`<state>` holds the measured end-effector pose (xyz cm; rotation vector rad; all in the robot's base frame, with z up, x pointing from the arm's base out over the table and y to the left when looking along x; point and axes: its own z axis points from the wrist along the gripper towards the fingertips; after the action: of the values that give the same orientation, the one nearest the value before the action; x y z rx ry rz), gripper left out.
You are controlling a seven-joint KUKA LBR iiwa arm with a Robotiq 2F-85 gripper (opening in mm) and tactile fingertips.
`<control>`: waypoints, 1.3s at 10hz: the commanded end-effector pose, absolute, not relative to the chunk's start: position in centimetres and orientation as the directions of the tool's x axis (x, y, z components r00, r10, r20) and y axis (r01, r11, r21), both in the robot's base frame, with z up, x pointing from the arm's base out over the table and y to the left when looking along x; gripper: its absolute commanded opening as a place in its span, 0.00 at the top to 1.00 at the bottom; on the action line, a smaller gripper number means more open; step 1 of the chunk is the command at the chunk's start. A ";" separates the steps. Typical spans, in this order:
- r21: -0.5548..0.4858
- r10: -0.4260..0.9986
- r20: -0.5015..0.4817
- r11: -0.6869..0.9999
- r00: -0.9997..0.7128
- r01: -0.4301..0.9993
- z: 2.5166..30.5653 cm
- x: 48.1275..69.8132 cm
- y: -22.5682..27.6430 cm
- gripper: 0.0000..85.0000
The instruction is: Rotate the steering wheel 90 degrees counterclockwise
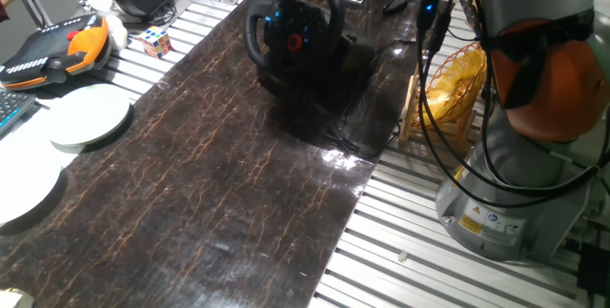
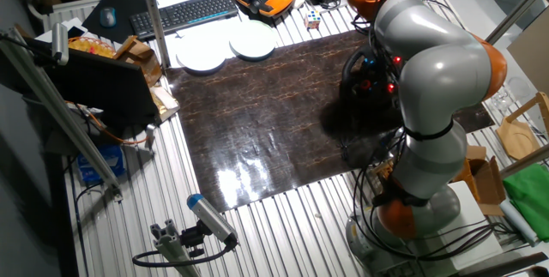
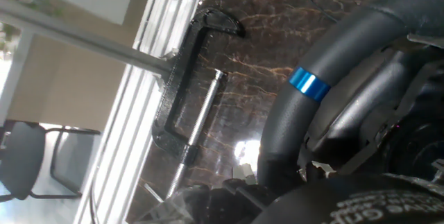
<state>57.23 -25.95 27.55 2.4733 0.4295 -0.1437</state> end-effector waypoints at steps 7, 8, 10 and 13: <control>0.524 0.279 -0.189 -0.782 0.941 0.337 26.0 57.6 -26.7 0.46; 0.519 0.282 -0.188 -0.785 0.941 0.339 25.8 57.6 -26.9 0.46; 0.512 0.290 -0.189 -0.786 0.938 0.346 25.3 57.6 -27.1 0.46; 0.493 0.310 -0.192 -0.790 0.931 0.365 24.9 57.6 -27.3 0.47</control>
<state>57.60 -27.35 24.91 2.5466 0.4819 -0.1357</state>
